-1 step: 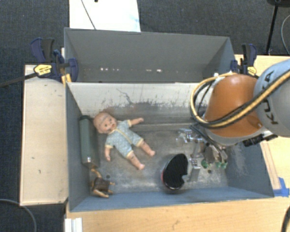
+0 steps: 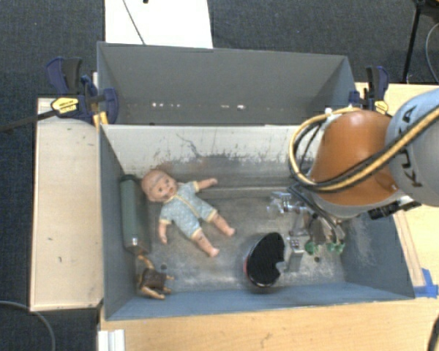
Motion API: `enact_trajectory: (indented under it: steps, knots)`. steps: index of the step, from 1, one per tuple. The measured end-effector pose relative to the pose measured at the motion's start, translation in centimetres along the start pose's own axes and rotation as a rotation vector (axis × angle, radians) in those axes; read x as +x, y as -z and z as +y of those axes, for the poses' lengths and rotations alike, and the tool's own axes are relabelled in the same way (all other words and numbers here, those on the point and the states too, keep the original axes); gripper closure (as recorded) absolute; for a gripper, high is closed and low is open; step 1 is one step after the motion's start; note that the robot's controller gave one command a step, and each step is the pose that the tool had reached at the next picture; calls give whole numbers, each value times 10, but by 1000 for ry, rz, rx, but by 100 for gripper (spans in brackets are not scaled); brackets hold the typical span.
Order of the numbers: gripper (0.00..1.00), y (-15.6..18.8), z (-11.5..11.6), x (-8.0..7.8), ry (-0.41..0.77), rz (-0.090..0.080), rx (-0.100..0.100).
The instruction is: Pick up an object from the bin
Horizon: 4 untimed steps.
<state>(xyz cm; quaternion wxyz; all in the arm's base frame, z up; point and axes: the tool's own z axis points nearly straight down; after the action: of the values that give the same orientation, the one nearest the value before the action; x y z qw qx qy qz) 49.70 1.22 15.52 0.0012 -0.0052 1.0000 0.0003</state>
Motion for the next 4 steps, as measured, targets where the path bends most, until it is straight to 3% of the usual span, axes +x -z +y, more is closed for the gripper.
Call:
enact_trajectory:
  steps: [1, 2, 3, 4]
  knots:
    - [0, -48, -3, 7, 292, -5, 1]
    - [0, -45, -3, 12, 463, 3, -1]
    - [0, -11, -3, 11, 476, -1, 0]
    - [0, -87, -9, 13, 666, -3, 0]
